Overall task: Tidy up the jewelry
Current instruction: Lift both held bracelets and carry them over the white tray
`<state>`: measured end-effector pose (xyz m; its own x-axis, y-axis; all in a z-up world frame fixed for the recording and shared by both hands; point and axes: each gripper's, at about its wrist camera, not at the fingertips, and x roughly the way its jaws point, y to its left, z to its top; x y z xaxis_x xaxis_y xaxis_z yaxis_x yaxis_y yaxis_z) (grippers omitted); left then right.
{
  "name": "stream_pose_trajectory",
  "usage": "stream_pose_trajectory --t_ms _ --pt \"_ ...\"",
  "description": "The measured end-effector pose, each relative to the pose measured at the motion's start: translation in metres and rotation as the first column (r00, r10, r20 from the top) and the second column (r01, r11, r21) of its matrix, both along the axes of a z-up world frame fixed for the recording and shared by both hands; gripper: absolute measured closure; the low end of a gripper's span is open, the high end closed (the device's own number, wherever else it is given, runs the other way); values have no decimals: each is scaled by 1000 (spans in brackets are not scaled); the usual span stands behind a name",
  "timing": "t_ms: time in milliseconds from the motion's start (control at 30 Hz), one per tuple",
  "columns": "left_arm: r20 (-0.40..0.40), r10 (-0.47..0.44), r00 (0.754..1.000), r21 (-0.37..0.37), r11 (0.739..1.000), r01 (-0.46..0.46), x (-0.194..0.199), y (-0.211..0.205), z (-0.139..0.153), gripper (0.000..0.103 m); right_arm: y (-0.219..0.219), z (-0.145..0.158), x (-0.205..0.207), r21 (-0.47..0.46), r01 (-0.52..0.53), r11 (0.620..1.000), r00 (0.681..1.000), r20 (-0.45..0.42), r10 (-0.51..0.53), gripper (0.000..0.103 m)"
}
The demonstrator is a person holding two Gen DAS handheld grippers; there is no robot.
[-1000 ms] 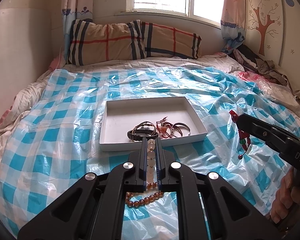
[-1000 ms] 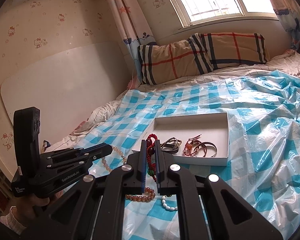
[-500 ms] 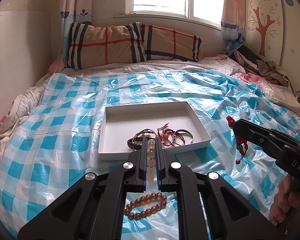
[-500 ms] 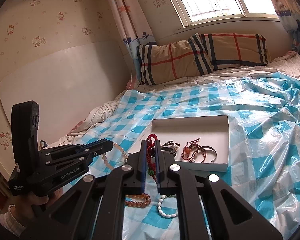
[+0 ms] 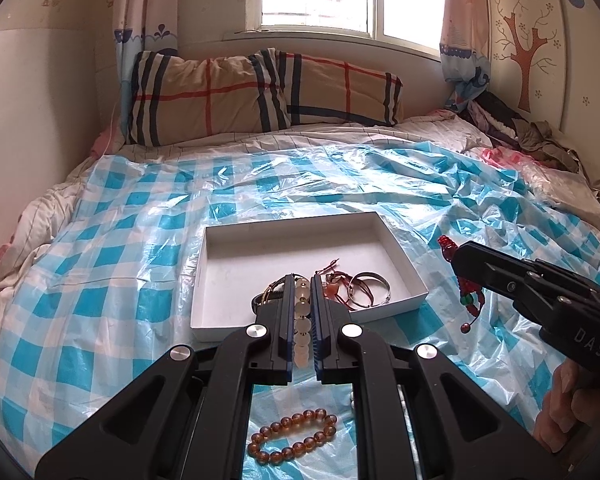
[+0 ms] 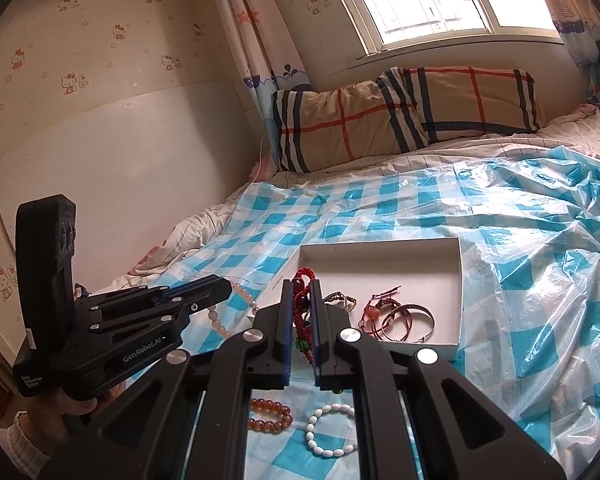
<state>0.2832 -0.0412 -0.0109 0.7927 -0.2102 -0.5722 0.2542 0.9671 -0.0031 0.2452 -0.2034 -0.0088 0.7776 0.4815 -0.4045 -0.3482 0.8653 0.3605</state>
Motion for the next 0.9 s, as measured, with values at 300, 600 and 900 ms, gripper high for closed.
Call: stream_pose_trajectory --t_ms 300,600,900 --pt "7 -5 1000 3 1000 5 7 -4 -1 96 1 -2 4 -1 1 1000 1000 2 -1 94" --pt "25 -11 1000 6 1000 11 21 -10 1 96 -1 -5 11 -2 3 1000 1000 4 -3 94" --pt "32 -21 999 2 1000 21 32 -14 -2 96 -5 -7 19 -7 9 1000 1000 3 -9 94"
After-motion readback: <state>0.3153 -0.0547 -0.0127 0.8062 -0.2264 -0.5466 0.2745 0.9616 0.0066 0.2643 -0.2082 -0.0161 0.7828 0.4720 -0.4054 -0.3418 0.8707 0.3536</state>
